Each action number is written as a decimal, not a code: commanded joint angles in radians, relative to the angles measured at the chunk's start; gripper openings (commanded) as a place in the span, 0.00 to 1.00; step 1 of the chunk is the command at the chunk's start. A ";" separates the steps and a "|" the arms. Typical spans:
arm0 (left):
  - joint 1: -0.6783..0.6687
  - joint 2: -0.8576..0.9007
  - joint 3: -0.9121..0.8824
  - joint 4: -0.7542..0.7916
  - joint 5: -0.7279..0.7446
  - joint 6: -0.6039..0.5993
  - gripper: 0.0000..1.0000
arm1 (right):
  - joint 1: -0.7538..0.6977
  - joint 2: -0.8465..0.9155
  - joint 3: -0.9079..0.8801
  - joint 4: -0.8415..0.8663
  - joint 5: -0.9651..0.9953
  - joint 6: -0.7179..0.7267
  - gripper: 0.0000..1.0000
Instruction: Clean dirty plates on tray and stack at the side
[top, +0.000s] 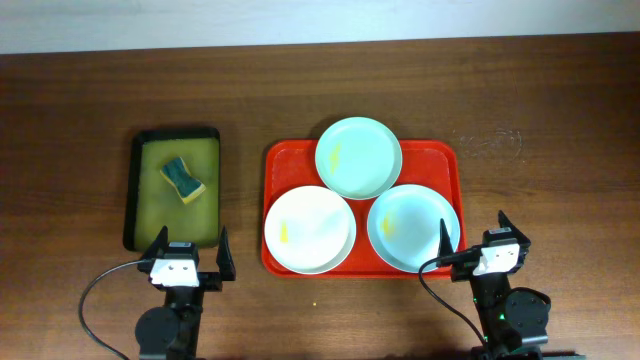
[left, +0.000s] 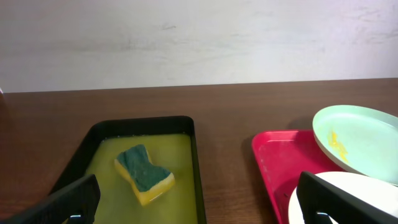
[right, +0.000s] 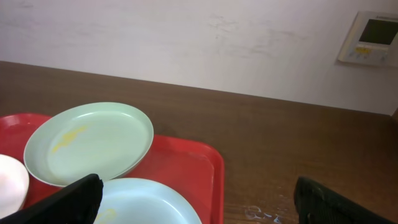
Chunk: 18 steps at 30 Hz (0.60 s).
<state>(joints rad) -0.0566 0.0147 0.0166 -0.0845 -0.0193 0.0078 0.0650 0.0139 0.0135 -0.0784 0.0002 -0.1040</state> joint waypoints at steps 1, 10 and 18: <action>0.005 -0.010 -0.008 0.002 -0.003 0.016 0.99 | -0.006 -0.007 -0.008 -0.002 0.012 0.011 0.99; 0.005 -0.010 -0.008 0.002 -0.003 0.016 0.99 | -0.006 -0.007 -0.008 -0.002 0.012 0.011 0.99; 0.004 -0.010 -0.007 0.088 0.078 -0.035 0.99 | -0.006 -0.007 -0.008 -0.002 0.012 0.011 0.99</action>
<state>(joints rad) -0.0566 0.0147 0.0158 -0.0700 -0.0193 0.0078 0.0650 0.0139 0.0135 -0.0784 0.0002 -0.1040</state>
